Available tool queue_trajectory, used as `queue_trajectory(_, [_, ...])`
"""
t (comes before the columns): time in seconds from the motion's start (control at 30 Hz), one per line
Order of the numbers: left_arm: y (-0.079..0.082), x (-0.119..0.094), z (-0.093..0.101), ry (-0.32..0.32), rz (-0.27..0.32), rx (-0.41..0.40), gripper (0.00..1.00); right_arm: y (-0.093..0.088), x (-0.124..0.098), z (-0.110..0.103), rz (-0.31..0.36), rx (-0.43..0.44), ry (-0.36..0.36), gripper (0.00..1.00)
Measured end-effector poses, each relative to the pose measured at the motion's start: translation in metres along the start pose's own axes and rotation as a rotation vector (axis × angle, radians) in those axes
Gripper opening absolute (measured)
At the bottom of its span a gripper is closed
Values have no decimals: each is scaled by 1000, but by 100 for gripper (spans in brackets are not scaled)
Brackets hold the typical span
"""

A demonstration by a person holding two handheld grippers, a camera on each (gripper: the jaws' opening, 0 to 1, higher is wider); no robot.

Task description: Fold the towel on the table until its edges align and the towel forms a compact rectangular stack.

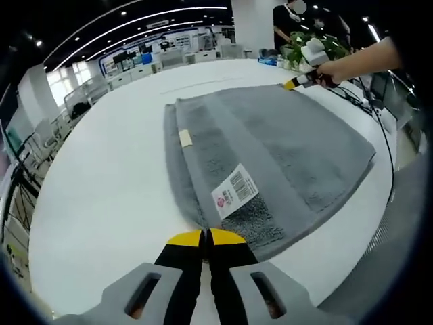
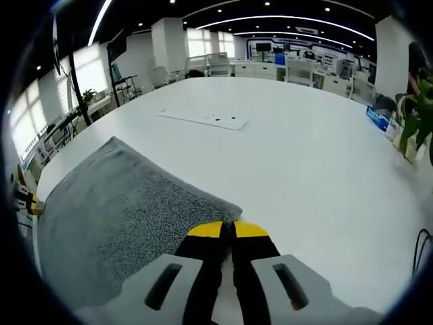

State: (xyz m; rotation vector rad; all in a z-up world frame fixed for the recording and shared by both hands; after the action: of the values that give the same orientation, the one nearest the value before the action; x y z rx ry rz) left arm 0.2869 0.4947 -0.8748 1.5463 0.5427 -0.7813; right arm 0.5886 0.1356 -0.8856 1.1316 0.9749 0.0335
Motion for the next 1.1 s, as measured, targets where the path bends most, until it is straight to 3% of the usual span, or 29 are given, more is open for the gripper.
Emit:
queue_trajectory(0.07, [2, 3, 5, -4, -8, -3, 3, -4, -4, 6, 0, 7, -6, 1])
queue_trajectory(0.13, [4, 5, 12, -9, -11, -8, 3, -8, -8, 9, 7, 72, -7, 1])
queue_trajectory(0.23, [3, 6, 19, 1, 12, -110, 3, -11, -9, 20, 7, 71, -4, 1])
queue_trajectory(0.33, [3, 4, 21, 24, 7, -121, 3, -12, -11, 17, 8, 83, 10, 1])
queue_trajectory(0.4, [5, 4, 22, 42, -28, -117, 3, -12, -10, 17, 8, 73, 10, 1])
queue_trajectory(0.47, [9, 0, 23, 83, -39, -49, 5, -12, -10, 17, 10, 62, 11, 1])
queue_trajectory(0.57, [19, -6, 32, 85, 3, -47, 17, -12, -11, 19, 12, 61, 15, 2])
queue_trajectory(0.6, [27, -9, 35, 97, 48, -59, 18, -12, -12, 19, 13, 60, 19, 2])
queue_trajectory(0.63, [32, -11, 37, 100, 66, -56, 18, -11, -12, 18, 14, 94, 23, 2])
queue_trajectory(0.7, [42, -15, 43, 104, 102, -30, 19, -10, -13, 18, 6, 79, 30, 3])
queue_trajectory(0.87, [61, -10, 68, 20, 159, -23, 22, -1, -17, 18, 19, 46, 39, 11])
queue_trajectory(1.0, [67, -3, 84, -2, 169, 37, 24, -2, -17, 16, 30, 47, 53, 18])
queue_trajectory(1.1, [67, 0, 96, -52, 173, 36, 26, -3, -22, 13, 27, 32, 61, 21])
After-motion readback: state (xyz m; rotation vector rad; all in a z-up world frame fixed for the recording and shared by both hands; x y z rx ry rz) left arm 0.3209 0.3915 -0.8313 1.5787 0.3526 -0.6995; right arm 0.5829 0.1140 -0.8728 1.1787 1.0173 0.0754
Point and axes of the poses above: the point that each gripper's makers call its tool centre point, and the gripper's own axes: x roughly forward along the fingers, z roughly to its right, y roughly out of its top, the point moved 5 cm from there along -x, roughly backward along the fingers, and after that the axes turned 11 degrees about -x, right-handed, at the moved point
